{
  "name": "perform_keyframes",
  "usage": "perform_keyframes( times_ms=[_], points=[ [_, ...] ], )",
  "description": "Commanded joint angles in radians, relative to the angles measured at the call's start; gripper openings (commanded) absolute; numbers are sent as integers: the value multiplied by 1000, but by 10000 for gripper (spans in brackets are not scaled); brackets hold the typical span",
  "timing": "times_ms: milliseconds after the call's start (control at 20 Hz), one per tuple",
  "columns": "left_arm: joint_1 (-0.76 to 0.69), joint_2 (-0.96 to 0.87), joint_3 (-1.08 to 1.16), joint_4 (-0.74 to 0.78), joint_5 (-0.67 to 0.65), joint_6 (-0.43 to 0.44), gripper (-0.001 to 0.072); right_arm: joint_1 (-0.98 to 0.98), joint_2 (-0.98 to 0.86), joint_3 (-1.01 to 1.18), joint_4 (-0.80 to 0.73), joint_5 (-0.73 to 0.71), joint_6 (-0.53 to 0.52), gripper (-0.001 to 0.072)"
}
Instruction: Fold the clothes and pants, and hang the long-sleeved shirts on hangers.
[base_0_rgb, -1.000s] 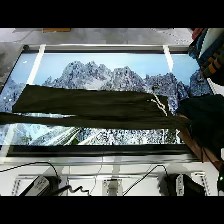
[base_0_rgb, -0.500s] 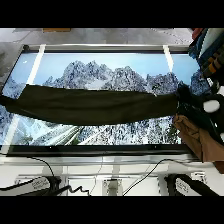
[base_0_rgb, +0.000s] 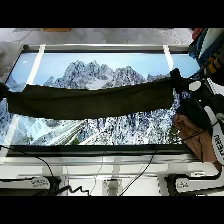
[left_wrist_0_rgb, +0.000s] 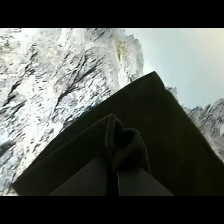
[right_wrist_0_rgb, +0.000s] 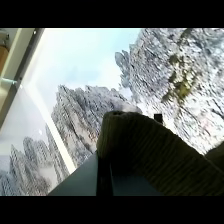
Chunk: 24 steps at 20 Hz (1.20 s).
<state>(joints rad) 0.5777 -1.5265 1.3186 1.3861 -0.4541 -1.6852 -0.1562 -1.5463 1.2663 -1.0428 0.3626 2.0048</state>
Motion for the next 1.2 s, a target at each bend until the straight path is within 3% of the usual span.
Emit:
perform_keyframes(
  times_ms=[0,250,350,400,450,500,550,800,900,1050,1150],
  points=[
    [-39,-26,3,-10,112,-6,14,9,-57,27,3,-65,45,29],
    [-52,-37,3,-10,277,-140,14,11,-63,27,2,-187,51,29],
    [-60,-51,3,-10,294,-151,16,19,-69,27,-5,-226,50,30],
    [-67,-55,3,-10,294,-151,18,25,-73,27,-9,-243,45,98],
    [-71,-57,3,-10,294,-150,78,32,-76,27,-9,-256,43,415],
    [-73,-57,3,-5,294,-140,371,34,-77,27,-11,-256,42,709],
    [-73,-55,3,-4,293,-142,712,34,-74,27,-11,-247,42,685],
    [-39,18,3,45,161,-140,705,31,-30,28,-12,-219,41,684],
    [3,66,3,98,4,-141,702,29,-10,28,-15,-202,41,683],
    [126,110,3,166,-333,-137,691,29,15,28,-39,-168,33,683],
    [227,106,-5,147,-514,-61,691,25,26,28,-39,-155,-3,683]
  ],
)
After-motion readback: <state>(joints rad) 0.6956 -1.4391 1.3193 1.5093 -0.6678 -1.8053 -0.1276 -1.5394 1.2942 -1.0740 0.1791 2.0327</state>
